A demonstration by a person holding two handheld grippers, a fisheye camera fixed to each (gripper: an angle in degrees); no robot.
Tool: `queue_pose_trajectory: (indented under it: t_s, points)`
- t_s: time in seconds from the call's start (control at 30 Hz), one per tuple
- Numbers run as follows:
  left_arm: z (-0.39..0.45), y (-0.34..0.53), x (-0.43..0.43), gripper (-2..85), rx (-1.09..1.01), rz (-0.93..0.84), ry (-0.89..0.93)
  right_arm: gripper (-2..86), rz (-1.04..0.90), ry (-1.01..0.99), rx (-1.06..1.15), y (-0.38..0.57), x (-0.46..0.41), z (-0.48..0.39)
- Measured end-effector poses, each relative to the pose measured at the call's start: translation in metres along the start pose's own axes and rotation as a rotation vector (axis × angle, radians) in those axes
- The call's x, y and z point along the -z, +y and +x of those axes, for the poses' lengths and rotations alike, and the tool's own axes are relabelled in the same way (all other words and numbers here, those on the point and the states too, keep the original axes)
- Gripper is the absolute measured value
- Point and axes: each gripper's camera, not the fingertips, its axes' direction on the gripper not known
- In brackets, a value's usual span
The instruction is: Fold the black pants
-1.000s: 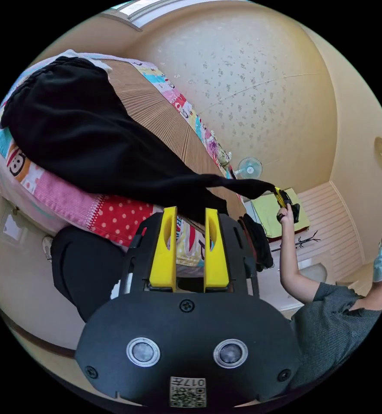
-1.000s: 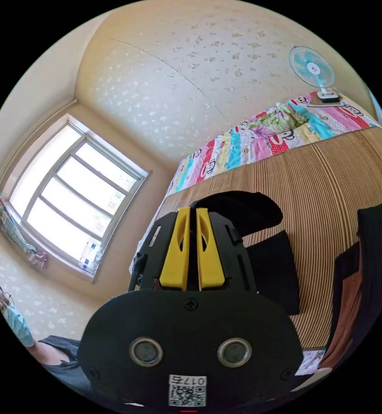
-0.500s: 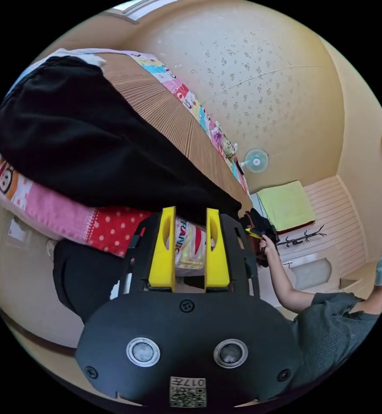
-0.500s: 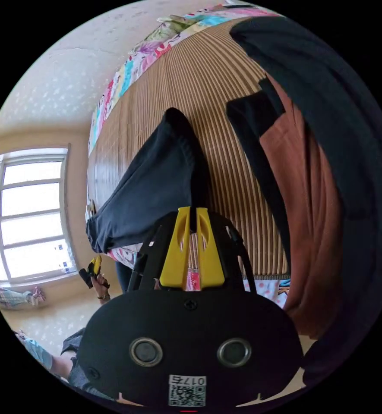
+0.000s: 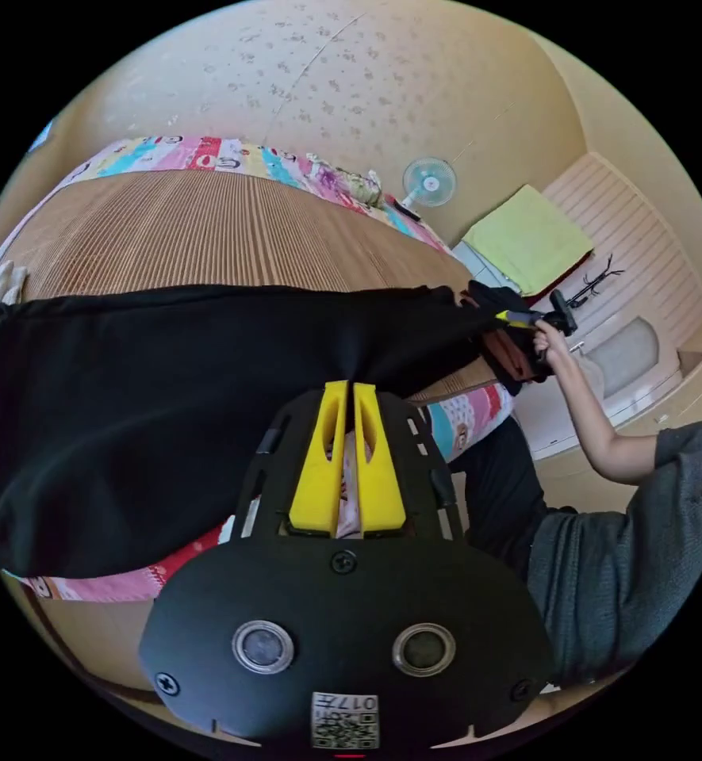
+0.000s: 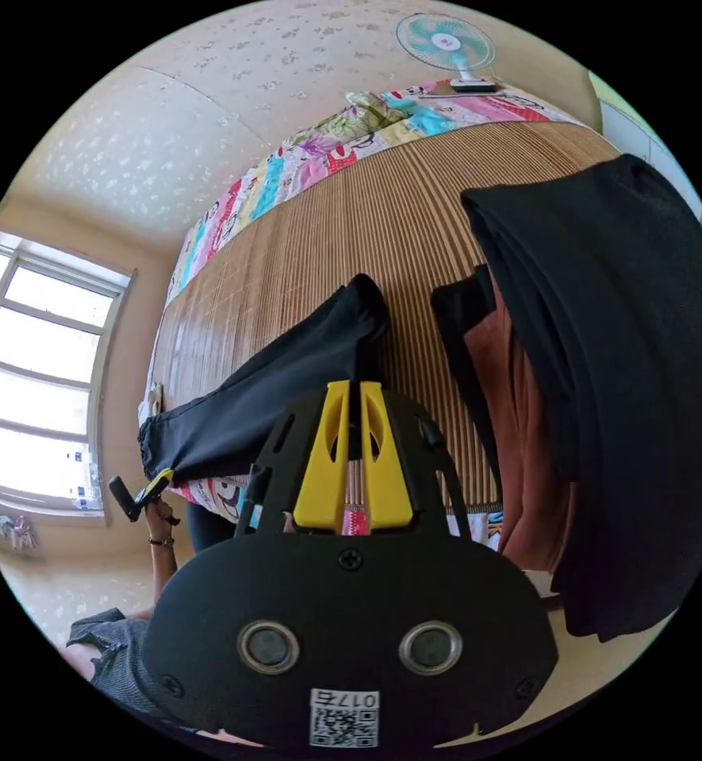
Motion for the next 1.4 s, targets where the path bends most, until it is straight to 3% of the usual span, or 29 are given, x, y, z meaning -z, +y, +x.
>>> queue_pose_trajectory:
  t_s: [0.1, 0.2, 0.37, 0.53, 0.7, 0.8, 0.93, 1.1, 1.17, 1.37, 1.4]
  points:
    - [-0.020, 0.023, -0.023, 0.7, 0.119, -0.120, 0.066, 4.2, -0.147, 0.065, -0.123, 0.015, -0.061, 0.037]
    - [-0.039, 0.054, -0.013, 4.3, 0.234, -0.078, 0.037, 6.1, -0.038, 0.036, -0.154, 0.040, -0.065, 0.045]
    - [-0.109, 0.138, 0.108, 13.4, 0.601, 0.502, -0.111, 5.8, 0.049, -0.008, -0.151, 0.071, -0.048, 0.041]
    - [-0.182, 0.180, 0.182, 18.0, 0.819, 0.748, -0.376, 2.7, 0.043, -0.053, -0.211, 0.090, -0.053, 0.060]
    - [-0.246, 0.173, 0.197, 17.9, 0.868, 0.782, -0.171, 0.9, 0.096, -0.178, -0.263, 0.109, -0.055, 0.082]
    - [-0.259, 0.162, 0.194, 7.9, 0.997, 0.733, -0.089, 0.6, 0.110, -0.215, -0.273, 0.118, -0.057, 0.090]
    - [-0.202, 0.121, 0.204, 4.3, 0.808, 0.924, 0.088, 0.5, 0.122, -0.264, -0.264, 0.128, -0.058, 0.098]
    - [-0.056, 0.015, 0.152, 4.3, 0.356, 0.758, 0.036, 0.4, 0.125, -0.310, -0.225, 0.130, -0.059, 0.103]
    - [0.012, -0.011, 0.085, 4.8, 0.184, 0.617, 0.068, 0.5, 0.119, -0.331, -0.197, 0.132, -0.065, 0.103]
    - [0.075, 0.008, -0.121, 8.9, 0.110, 0.145, 0.317, 0.9, 0.045, -0.334, -0.146, 0.142, -0.096, 0.107]
    - [0.077, 0.016, -0.131, 8.6, 0.109, 0.131, 0.329, 1.0, 0.039, -0.329, -0.135, 0.144, -0.098, 0.107]
